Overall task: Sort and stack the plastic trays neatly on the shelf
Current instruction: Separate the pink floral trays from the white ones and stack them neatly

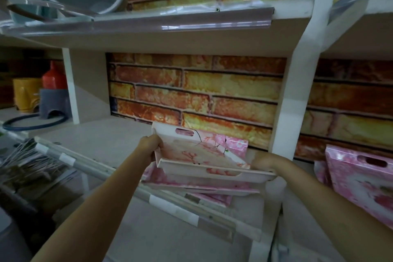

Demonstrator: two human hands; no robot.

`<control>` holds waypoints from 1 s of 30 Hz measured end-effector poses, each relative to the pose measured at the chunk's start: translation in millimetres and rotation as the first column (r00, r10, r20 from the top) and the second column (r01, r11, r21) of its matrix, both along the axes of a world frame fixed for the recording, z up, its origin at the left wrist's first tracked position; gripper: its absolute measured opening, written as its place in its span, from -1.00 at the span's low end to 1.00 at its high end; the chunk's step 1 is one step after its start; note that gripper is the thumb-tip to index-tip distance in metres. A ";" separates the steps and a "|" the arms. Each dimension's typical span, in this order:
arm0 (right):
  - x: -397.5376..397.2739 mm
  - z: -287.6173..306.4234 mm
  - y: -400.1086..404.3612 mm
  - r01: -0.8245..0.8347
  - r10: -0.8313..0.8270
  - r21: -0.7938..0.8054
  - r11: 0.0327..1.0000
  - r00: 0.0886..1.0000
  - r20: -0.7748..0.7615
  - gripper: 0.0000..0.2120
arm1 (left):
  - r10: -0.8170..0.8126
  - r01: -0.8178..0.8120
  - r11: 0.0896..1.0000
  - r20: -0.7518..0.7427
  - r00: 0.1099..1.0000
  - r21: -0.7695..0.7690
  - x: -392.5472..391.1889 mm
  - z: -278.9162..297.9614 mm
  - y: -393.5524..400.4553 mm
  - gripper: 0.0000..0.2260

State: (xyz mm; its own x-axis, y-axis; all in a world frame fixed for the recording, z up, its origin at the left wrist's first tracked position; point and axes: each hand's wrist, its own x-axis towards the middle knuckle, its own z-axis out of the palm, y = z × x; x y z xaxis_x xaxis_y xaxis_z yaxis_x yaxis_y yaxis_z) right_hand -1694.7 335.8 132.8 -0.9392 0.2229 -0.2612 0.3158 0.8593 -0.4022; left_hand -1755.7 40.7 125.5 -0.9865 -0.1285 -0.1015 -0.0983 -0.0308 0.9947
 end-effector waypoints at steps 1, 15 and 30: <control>3.3 -0.2 0.9 0.026 -0.026 -0.019 0.999 1.000 -0.002 -0.74 | -0.029 0.029 0.999 0.001 1.000 0.031 -3.2 -1.2 2.2 -0.85; 20.1 -11.9 -5.0 0.279 -0.283 -0.186 0.942 0.959 0.006 -0.88 | -0.179 0.177 0.978 0.008 0.984 0.109 -39.7 -23.9 22.5 -0.95; 15.1 -21.6 -10.3 0.209 -0.208 -0.270 0.940 0.978 0.030 -0.92 | -0.223 0.235 0.959 0.087 0.971 -0.160 -43.2 -24.2 17.5 -0.60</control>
State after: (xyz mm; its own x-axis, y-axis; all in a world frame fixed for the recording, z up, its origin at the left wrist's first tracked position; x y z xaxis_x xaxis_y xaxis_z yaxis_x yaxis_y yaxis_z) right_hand -1679.5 325.5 111.2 -0.8790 0.3346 -0.3398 0.4768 0.6330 -0.6099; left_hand -1798.9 58.2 101.4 -0.9832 0.0792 -0.1647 -0.1497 0.1674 0.9744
